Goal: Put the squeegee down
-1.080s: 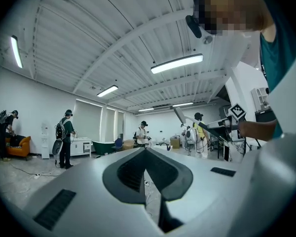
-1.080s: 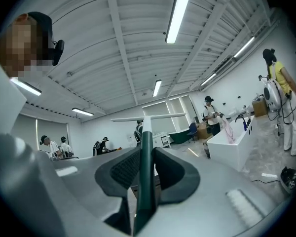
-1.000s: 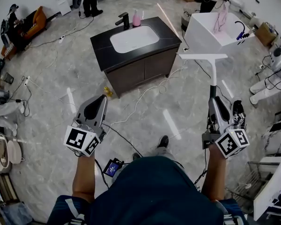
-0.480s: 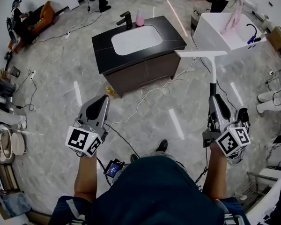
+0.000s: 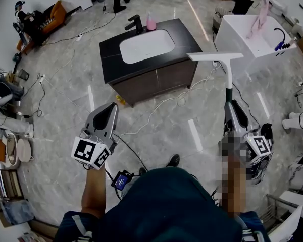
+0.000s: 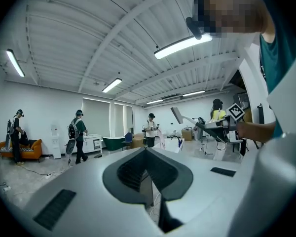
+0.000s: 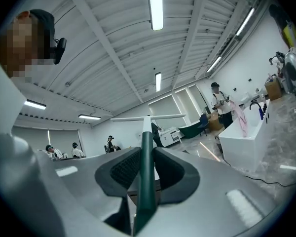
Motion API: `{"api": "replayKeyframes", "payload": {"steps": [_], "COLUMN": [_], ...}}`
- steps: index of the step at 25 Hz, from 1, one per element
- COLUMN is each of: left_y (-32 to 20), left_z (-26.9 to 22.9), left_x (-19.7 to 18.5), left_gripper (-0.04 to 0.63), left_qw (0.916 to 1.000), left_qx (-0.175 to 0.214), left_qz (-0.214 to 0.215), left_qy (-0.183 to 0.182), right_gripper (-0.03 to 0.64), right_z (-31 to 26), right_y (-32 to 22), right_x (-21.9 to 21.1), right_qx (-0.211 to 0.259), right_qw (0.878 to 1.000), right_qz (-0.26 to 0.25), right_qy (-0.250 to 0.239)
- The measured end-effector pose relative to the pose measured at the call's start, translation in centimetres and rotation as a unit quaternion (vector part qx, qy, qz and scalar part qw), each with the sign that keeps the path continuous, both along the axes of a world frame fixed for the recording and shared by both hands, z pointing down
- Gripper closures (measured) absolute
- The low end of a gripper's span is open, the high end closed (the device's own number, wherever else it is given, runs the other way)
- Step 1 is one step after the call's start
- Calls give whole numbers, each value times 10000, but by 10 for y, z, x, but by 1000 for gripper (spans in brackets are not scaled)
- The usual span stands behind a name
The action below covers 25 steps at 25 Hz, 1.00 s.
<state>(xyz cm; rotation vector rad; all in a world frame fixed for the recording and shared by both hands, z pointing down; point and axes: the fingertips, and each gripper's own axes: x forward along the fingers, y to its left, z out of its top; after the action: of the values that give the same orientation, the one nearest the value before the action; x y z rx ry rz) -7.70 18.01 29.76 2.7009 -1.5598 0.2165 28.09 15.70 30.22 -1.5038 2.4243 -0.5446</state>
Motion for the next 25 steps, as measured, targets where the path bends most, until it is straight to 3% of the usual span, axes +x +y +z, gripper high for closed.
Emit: {"api": "replayKeyframes", "payload": {"steps": [9,16,25], "left_y": [-31,-44,-80], "left_z": [-7,-18,-12], "left_x": [64,86,116], "left_gripper": [591,591,591], "left_qw": [9998,9990,9951], "left_qx": [25,70,55], "left_qz": [165,354,953], "left_qy": [-131,-277,-254], "right_gripper": [514,514,514], "right_z": [11,16,26], "right_y": [-22,-19,-10], "right_x": [54,79,103], "right_qx": [-25,-10,-58], "right_qw": [9998,9990,9961], "right_qz": [62,267,811], "right_qy": [-193,-360,-338]}}
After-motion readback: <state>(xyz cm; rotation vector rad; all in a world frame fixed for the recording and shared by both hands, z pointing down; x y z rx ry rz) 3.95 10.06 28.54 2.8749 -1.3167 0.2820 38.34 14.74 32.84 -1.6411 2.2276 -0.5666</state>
